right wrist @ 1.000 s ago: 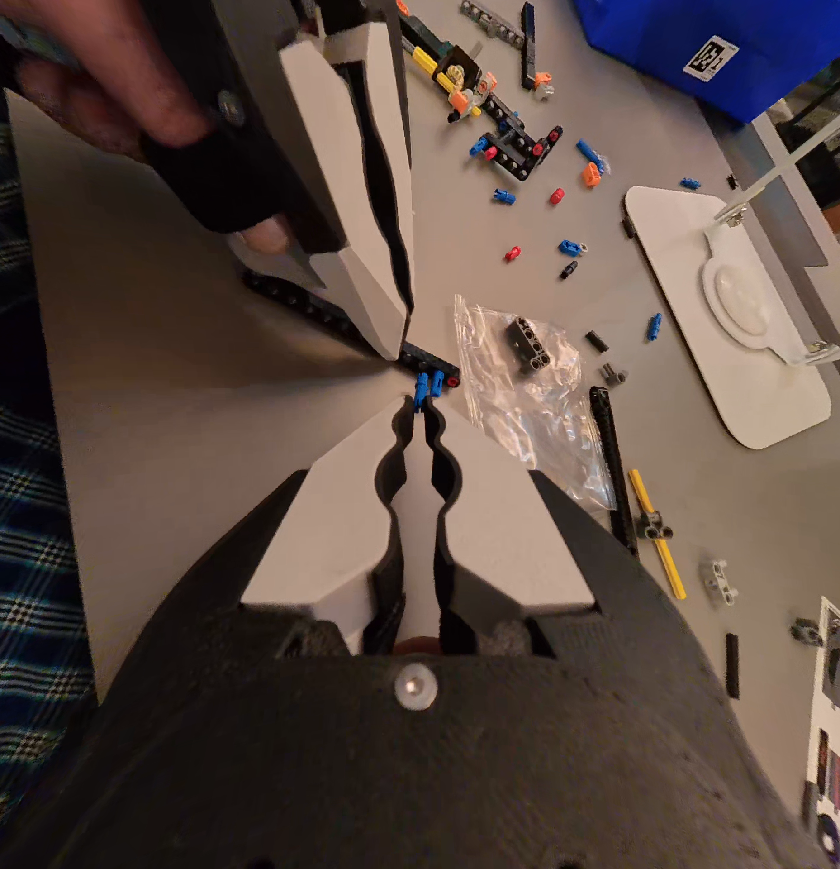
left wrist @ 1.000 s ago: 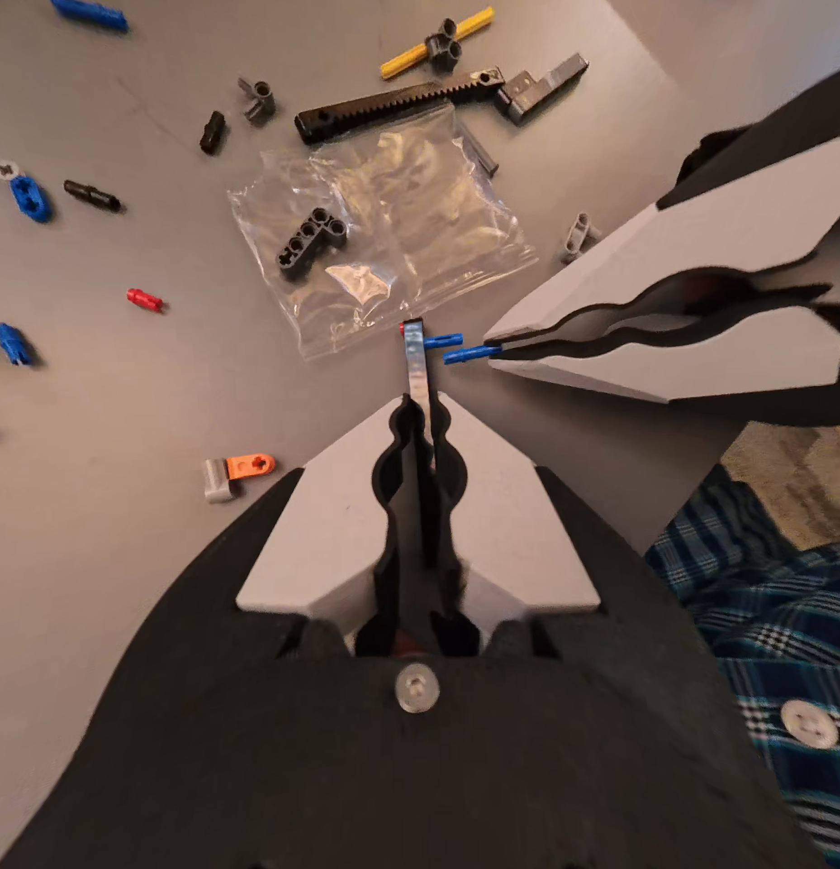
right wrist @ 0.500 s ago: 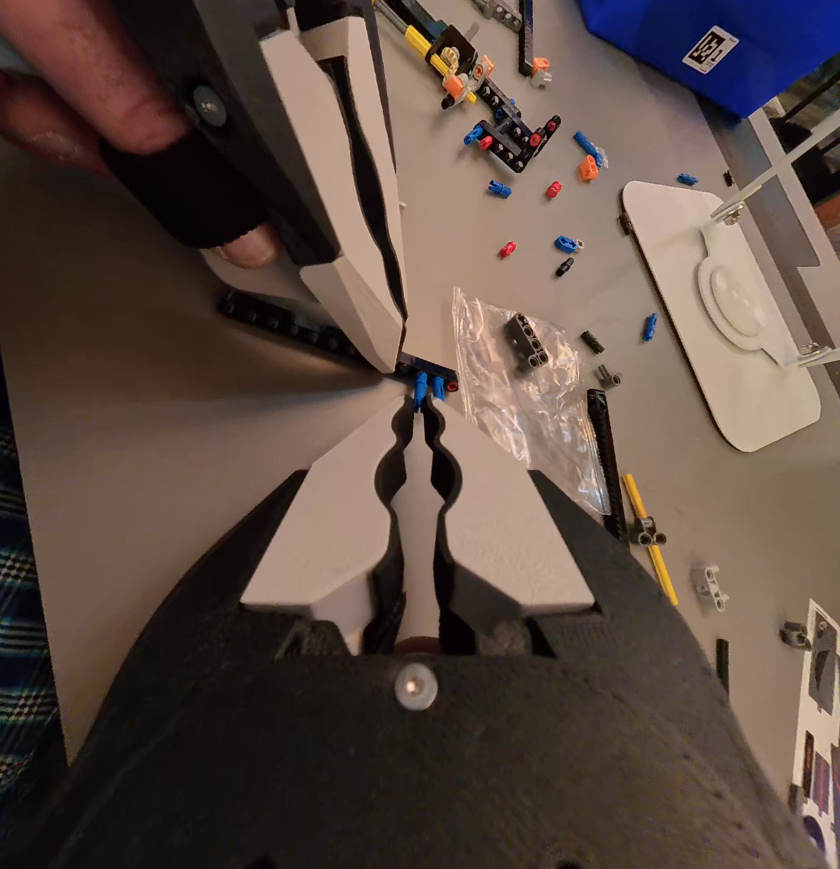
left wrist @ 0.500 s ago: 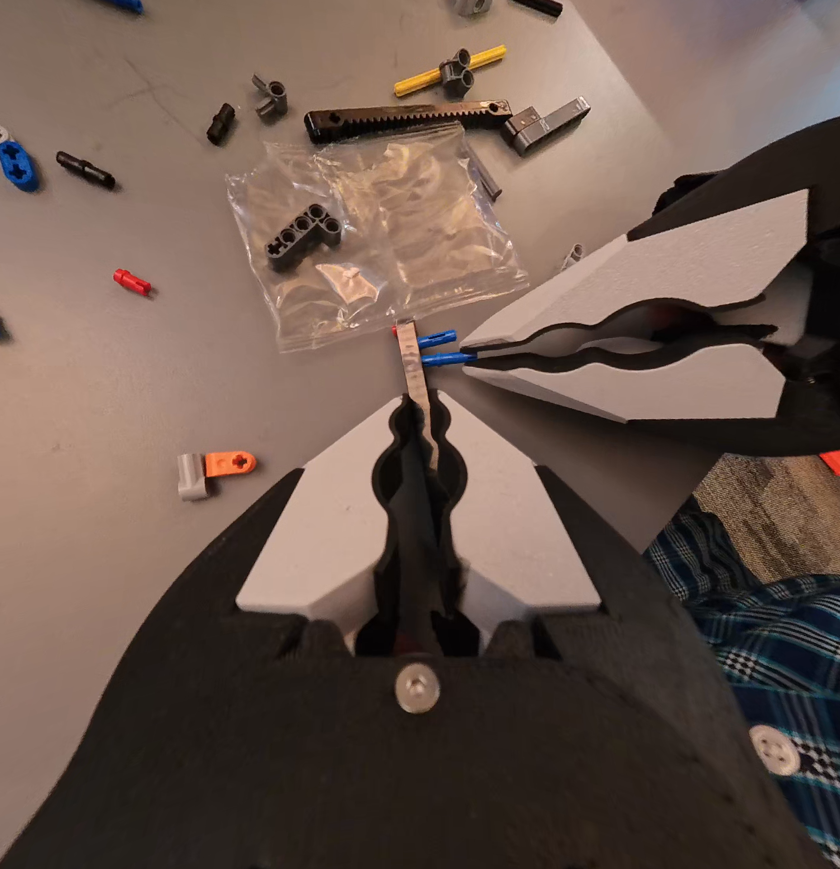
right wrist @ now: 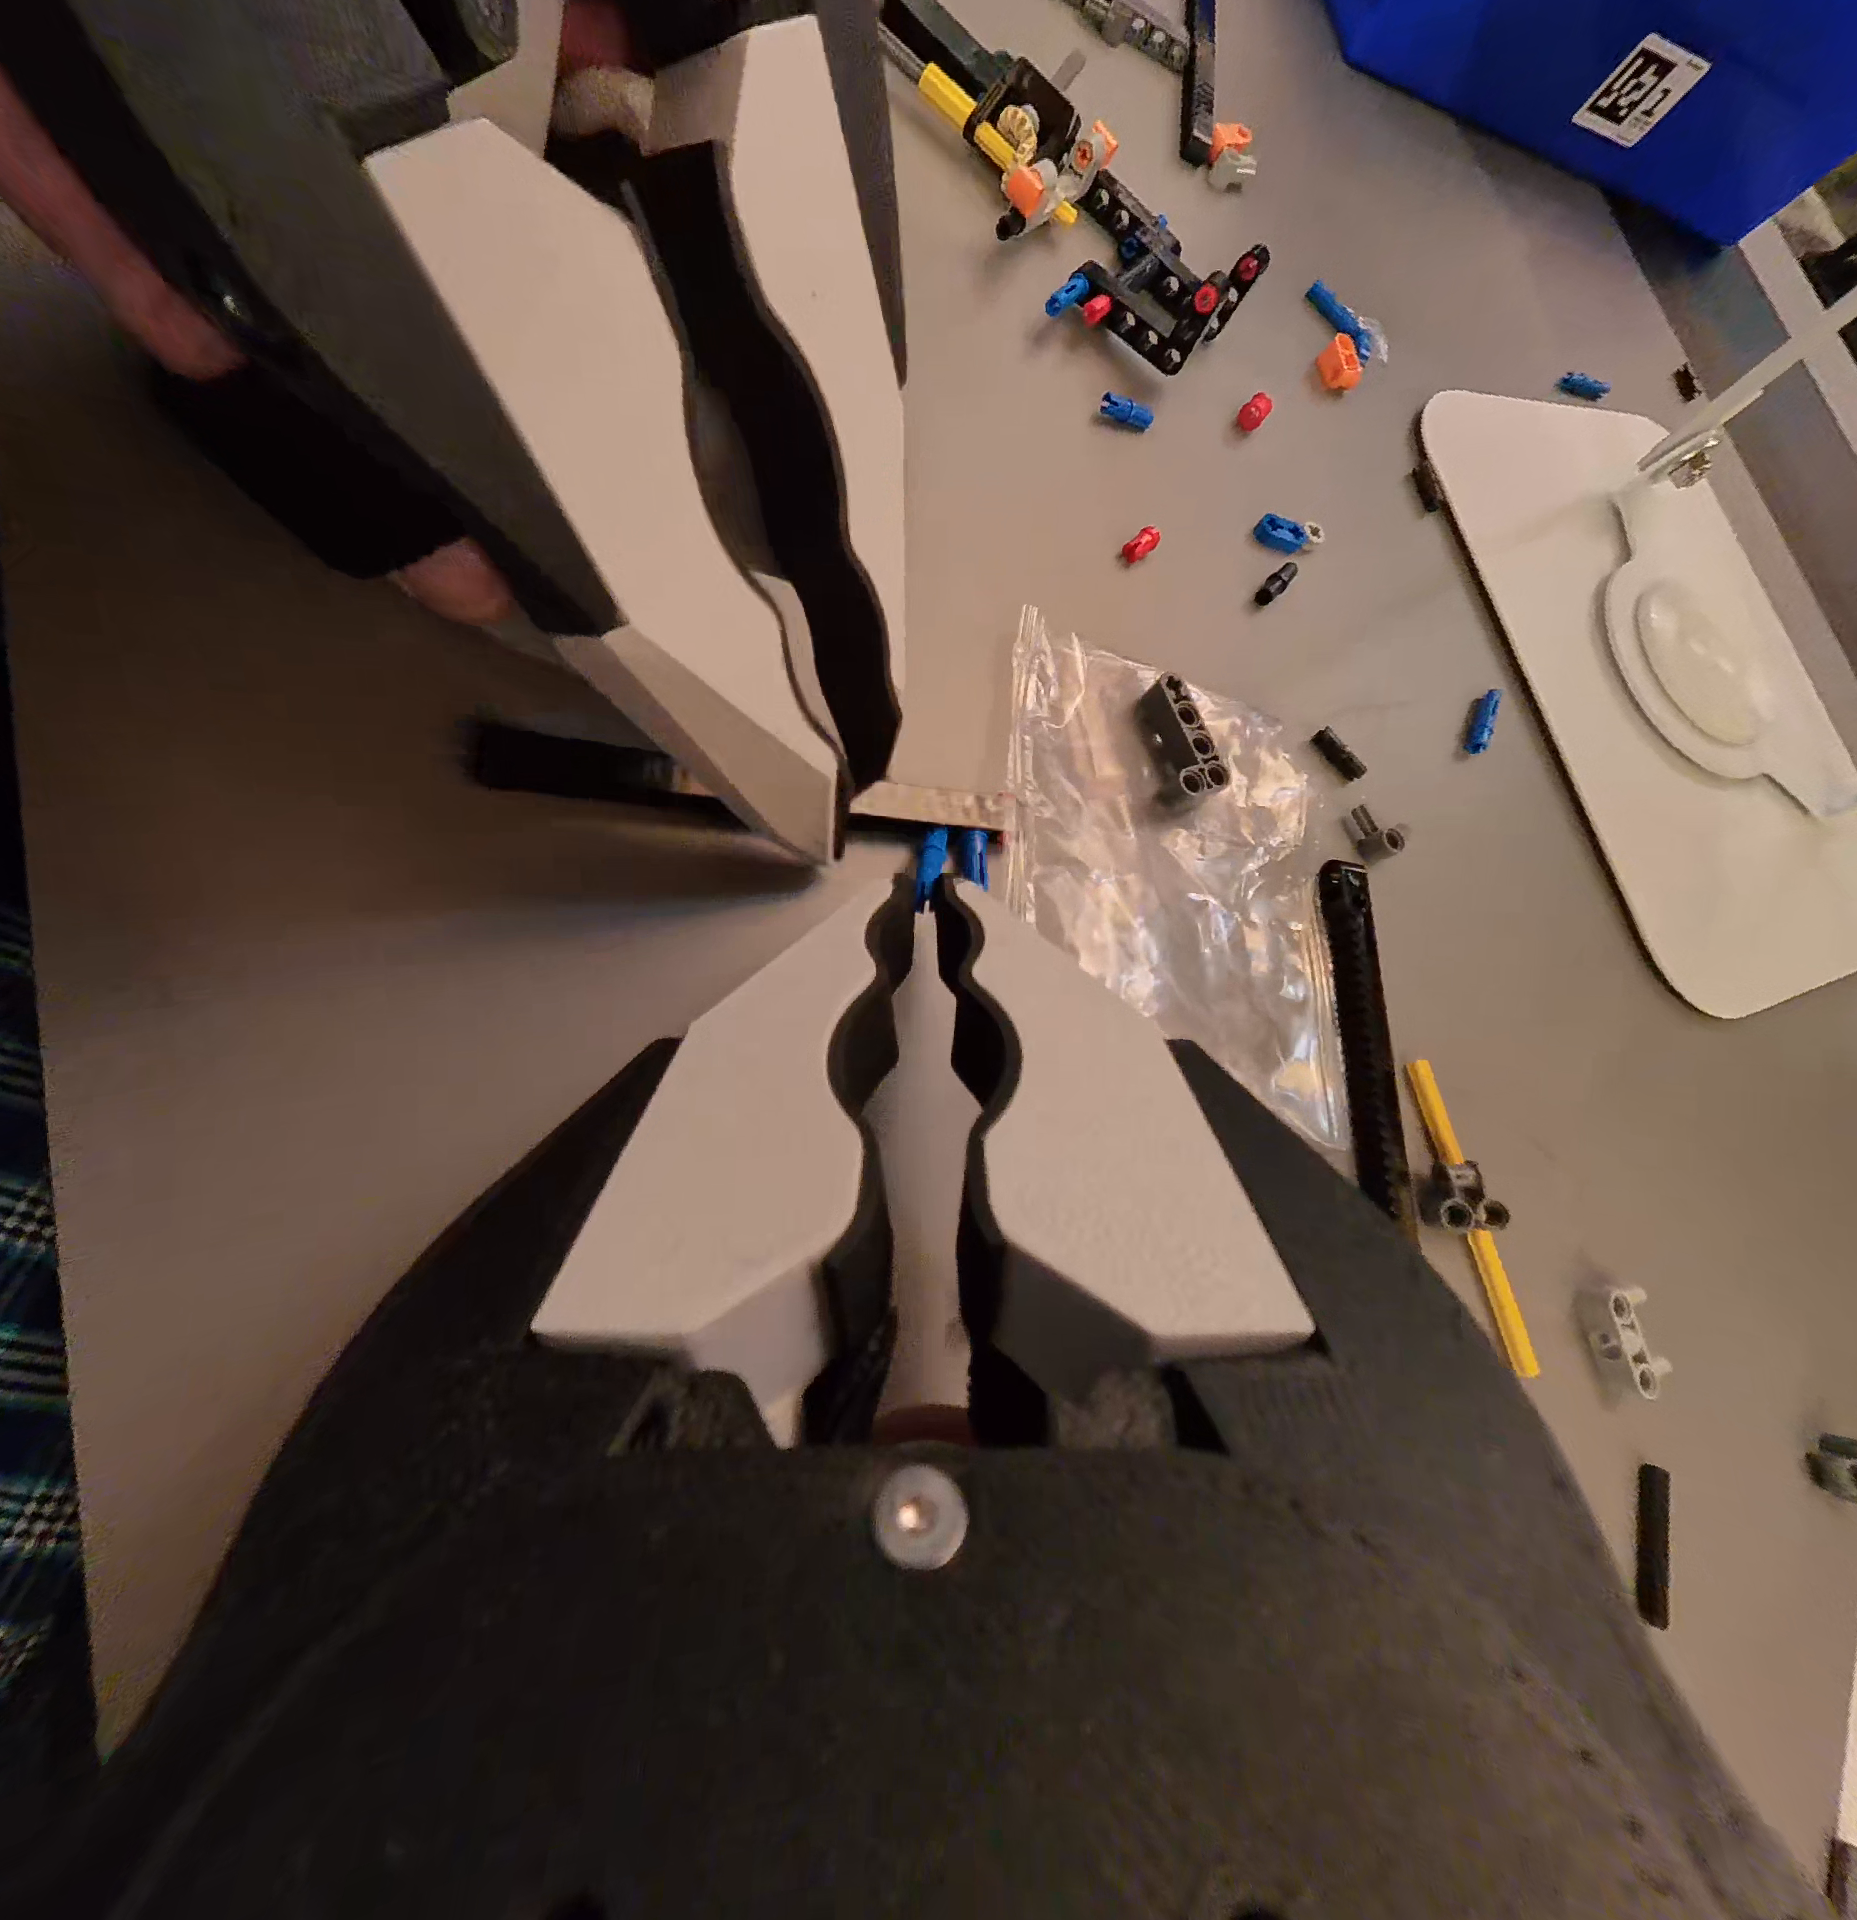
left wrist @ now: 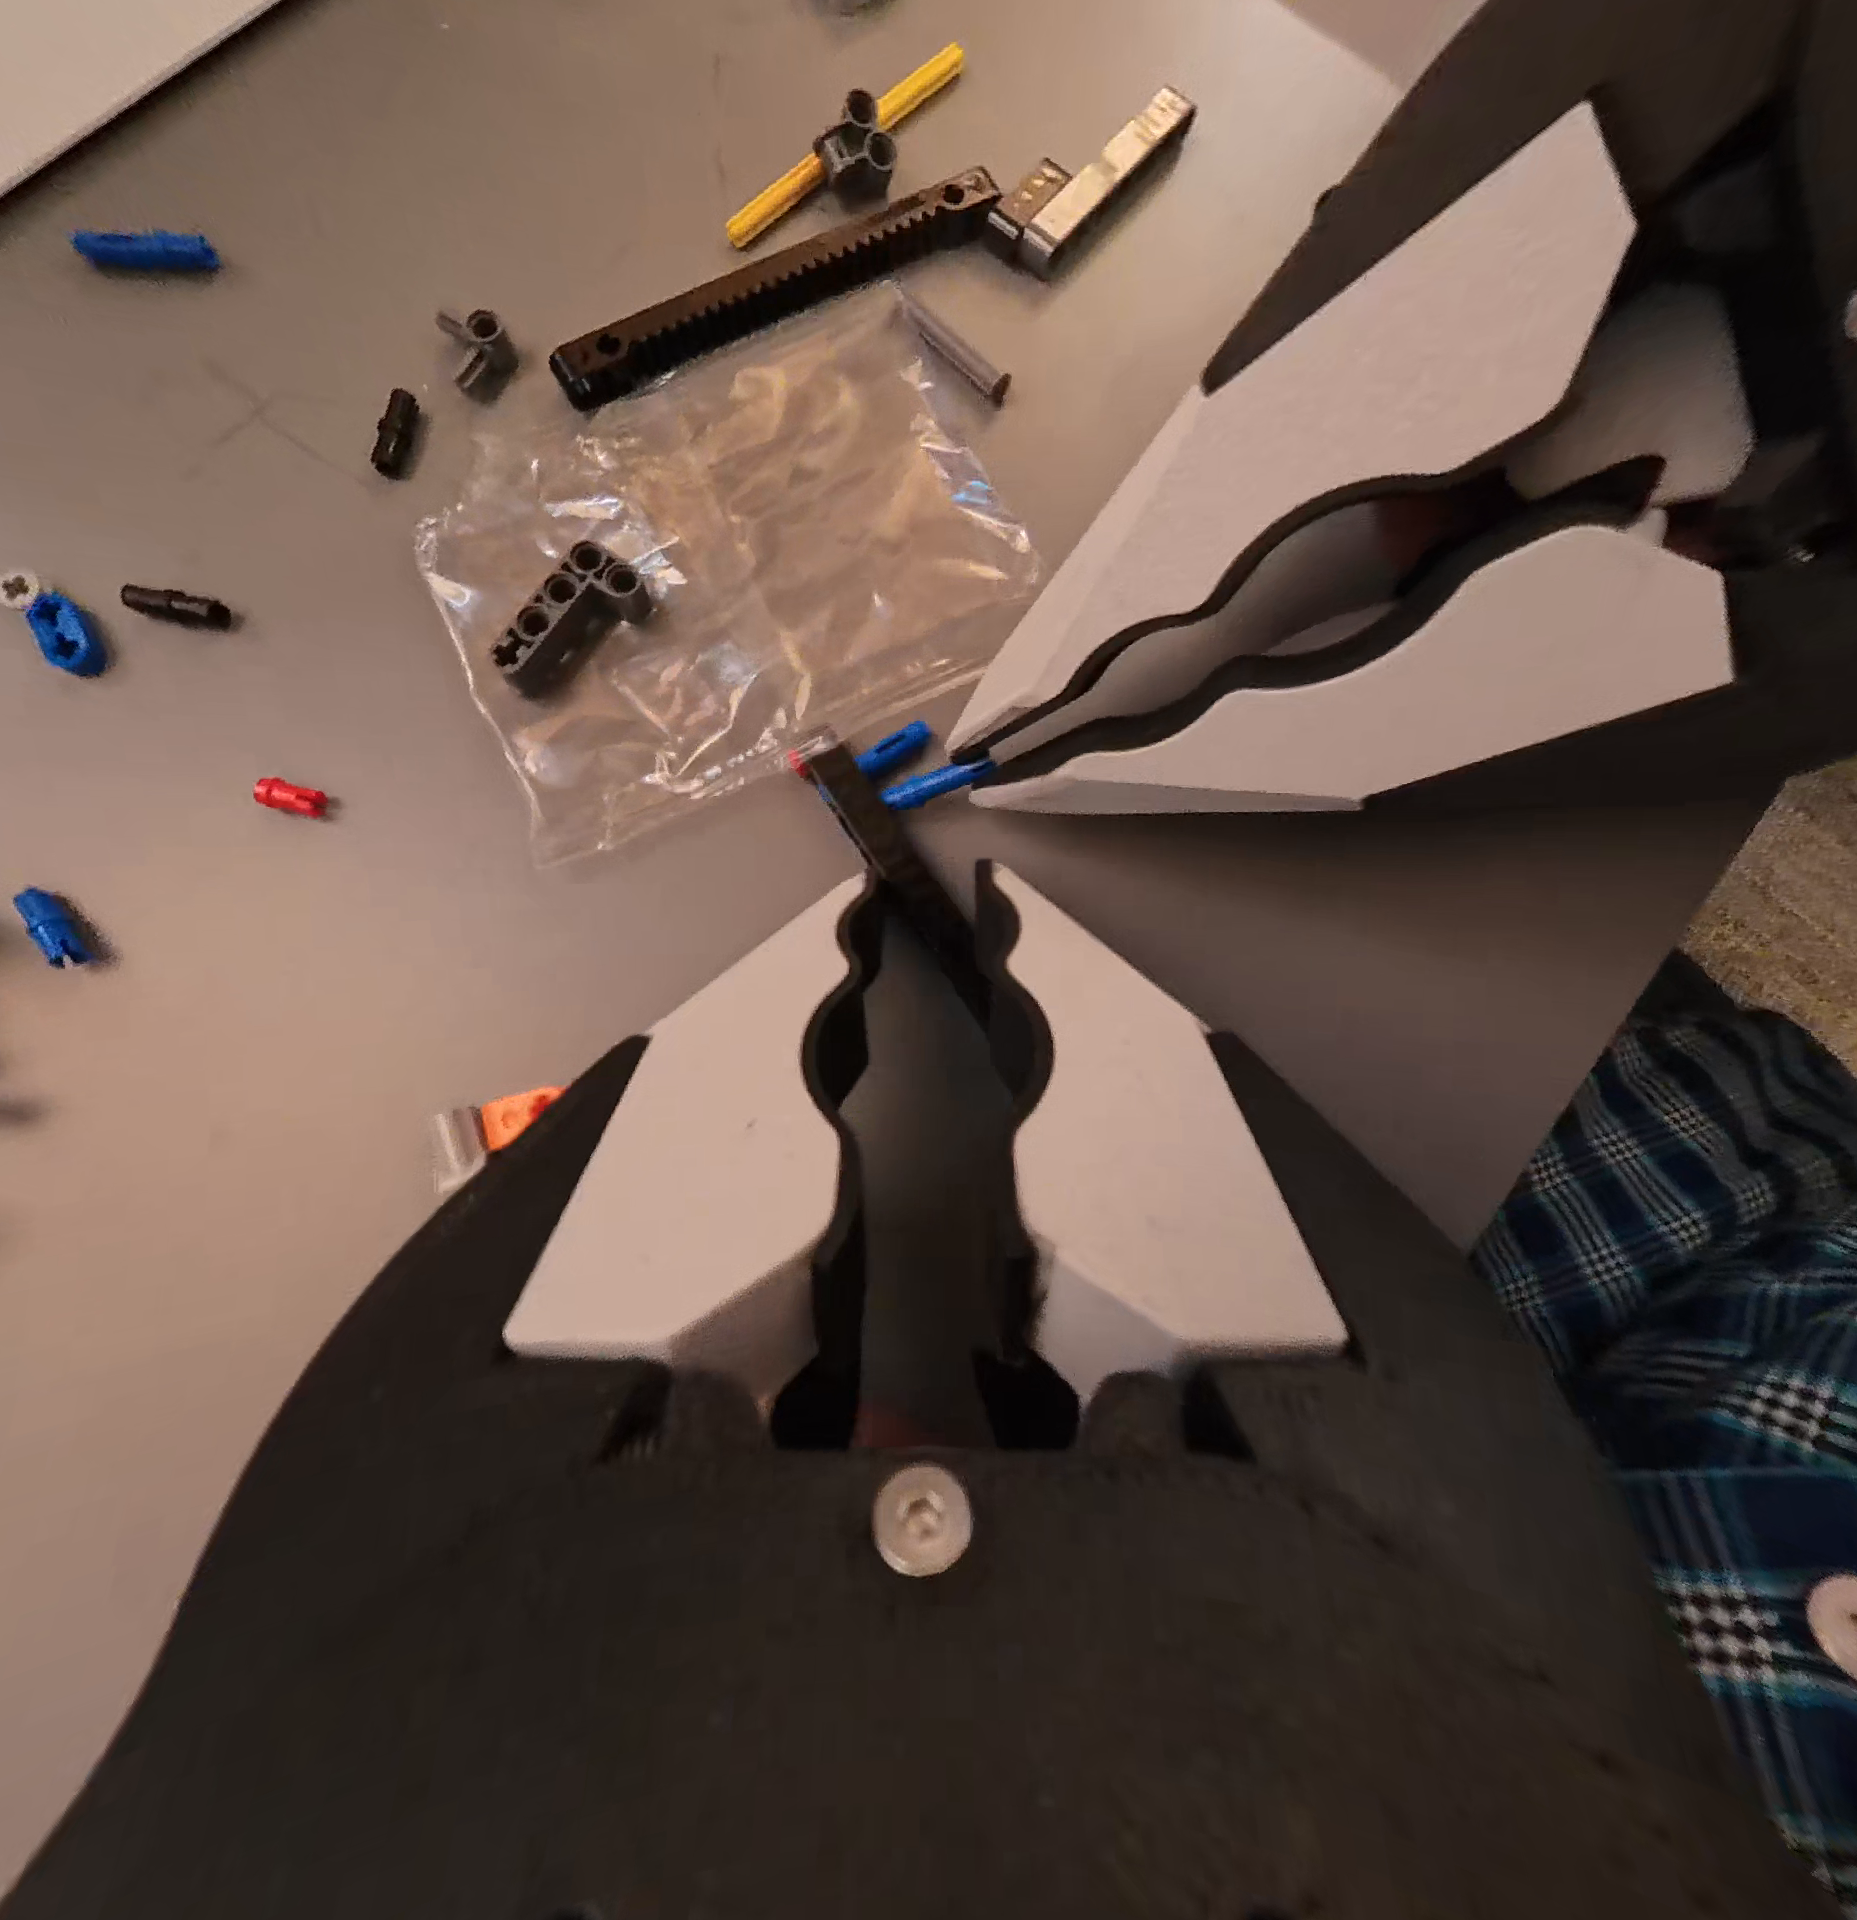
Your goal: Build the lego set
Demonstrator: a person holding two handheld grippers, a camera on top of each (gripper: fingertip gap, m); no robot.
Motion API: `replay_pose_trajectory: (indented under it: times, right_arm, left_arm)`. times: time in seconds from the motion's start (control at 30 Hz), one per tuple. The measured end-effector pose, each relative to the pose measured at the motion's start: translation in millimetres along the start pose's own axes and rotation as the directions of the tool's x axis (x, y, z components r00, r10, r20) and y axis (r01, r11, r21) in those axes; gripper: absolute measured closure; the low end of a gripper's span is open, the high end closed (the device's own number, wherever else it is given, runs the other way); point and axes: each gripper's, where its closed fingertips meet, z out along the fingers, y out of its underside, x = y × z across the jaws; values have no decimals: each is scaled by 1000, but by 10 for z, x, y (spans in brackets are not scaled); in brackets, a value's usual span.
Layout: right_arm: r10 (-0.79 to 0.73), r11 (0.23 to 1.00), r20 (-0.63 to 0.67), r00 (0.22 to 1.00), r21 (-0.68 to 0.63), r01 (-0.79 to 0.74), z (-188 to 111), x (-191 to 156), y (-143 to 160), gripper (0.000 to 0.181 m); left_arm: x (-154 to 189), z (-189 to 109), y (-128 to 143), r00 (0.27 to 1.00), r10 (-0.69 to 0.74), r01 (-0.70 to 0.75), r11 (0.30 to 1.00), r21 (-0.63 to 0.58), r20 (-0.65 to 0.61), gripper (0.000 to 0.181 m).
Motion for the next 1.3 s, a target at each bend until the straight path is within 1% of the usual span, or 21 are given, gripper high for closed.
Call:
replay_pose_trajectory:
  times: [0.17,0.23,0.33,0.43,0.5,0.63,0.73,0.83,0.97,1.1,1.27,1.3]
  right_arm:
    - [17,1000,28,999,23,-17,4,19,-17,180]
    - [16,1000,37,999,21,-17,7,25,-8,180]
    - [16,1000,53,998,18,-17,10,17,1,179]
    - [10,1000,56,998,12,-11,14,7,8,179]
    - [10,1000,58,998,10,-11,16,7,11,179]
    - [6,1000,60,998,8,-6,11,16,24,179]
    - [-2,1000,69,998,13,1,5,12,29,179]
    - [-9,1000,91,996,30,6,-8,0,22,179]
    - [-21,999,101,995,46,17,-22,-11,9,180]
    - [-24,998,93,995,60,19,-29,-7,-18,180]
    - [-31,996,57,998,87,26,-33,19,-71,180]
    - [-28,996,60,998,88,23,-31,20,-76,180]
  left_arm:
    - [8,21,-8,997,81,-81,997,-18,12,165]
    - [12,25,-15,997,72,-72,997,-12,1,163]
    - [49,27,-9,994,105,-105,994,-32,2,151]
    - [11,32,-19,989,141,-139,989,-48,40,142]
    - [9,42,-31,987,154,-151,987,-56,45,144]
    - [-32,52,-46,982,168,-161,984,-79,86,160]
    - [-29,53,-35,989,130,-126,990,-58,76,164]
    - [-44,47,-29,987,138,-135,990,-49,77,167]
    - [-69,38,-23,997,66,-66,998,-10,41,172]
    - [-80,31,-29,999,-44,44,999,17,-16,174]
    - [-86,13,-38,977,-189,194,980,41,-101,174]
    - [-83,10,-37,974,-197,203,978,44,-111,174]
